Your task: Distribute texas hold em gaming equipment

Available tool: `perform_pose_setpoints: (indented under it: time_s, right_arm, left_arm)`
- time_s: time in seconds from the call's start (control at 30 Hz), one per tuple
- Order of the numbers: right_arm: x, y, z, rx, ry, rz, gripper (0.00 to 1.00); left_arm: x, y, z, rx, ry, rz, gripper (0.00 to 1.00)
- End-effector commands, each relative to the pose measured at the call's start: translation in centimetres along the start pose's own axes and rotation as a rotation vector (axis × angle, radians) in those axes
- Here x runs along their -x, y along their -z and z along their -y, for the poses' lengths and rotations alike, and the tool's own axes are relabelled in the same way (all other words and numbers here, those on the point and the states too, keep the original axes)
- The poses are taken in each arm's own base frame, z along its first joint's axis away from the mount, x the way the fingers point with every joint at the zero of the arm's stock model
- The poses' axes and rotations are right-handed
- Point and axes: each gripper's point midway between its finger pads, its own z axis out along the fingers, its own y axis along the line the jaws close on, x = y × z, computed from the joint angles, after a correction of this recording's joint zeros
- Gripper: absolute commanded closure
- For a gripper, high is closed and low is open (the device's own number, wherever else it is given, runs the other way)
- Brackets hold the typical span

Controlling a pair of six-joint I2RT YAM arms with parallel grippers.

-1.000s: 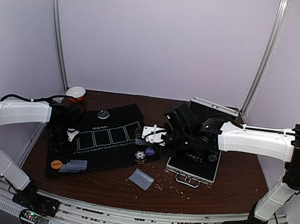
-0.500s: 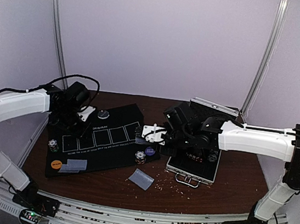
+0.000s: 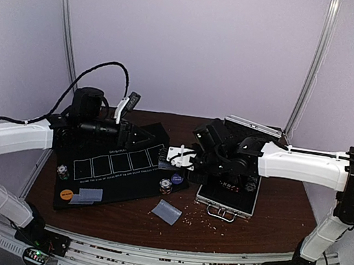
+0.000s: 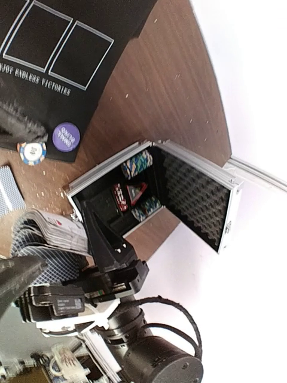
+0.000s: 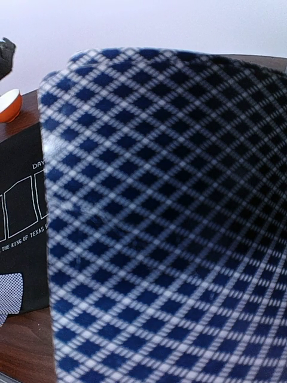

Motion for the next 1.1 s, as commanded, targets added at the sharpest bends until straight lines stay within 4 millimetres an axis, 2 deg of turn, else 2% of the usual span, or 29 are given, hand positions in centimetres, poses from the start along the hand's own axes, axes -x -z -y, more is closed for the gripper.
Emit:
perform_pose_setpoints:
  time_s: [0.0,0.17,0.33,0.53,0.63,0.8,1.0,1.07]
  right_arm:
    - [2.1,1.0,1.1,-0.019,-0.023,0.065,0.58]
    - [2.3,1.0,1.1,-0.019,-0.021,0.070,0.58]
    - [2.4,0.9,1.0,-0.016,-0.017,0.071,0.58]
    - [2.5,0.9,1.0,-0.014,-0.017,0.072,0.58]
    - [2.5,0.9,0.9,-0.015,-0.016,0.072,0.58]
    - [2.4,0.9,1.0,-0.021,-0.015,0.066,0.58]
    - [2.2,0.8,0.8,-0.019,-0.012,0.058,0.58]
    - [2.1,0.6,0.9,-0.020,-0.011,0.056,0.58]
  left_arm:
    - [1.2,-0.7,2.0,-0.113,-0.011,0.082,0.39]
    - [-0.3,-1.5,2.1,-0.137,0.019,0.060,0.40]
    - [-1.7,-2.4,2.9,-0.186,0.017,0.023,0.28]
    - [-2.4,-3.6,2.9,-0.182,0.012,-0.012,0.26]
    - [-2.7,-4.3,2.3,-0.129,-0.005,-0.038,0.32]
    - [-3.1,-4.6,1.4,-0.068,-0.010,-0.088,0.54]
    - [-2.9,-3.0,1.4,-0.025,-0.033,-0.060,0.56]
    - [-2.9,-2.7,1.3,-0.011,-0.040,-0.063,0.62]
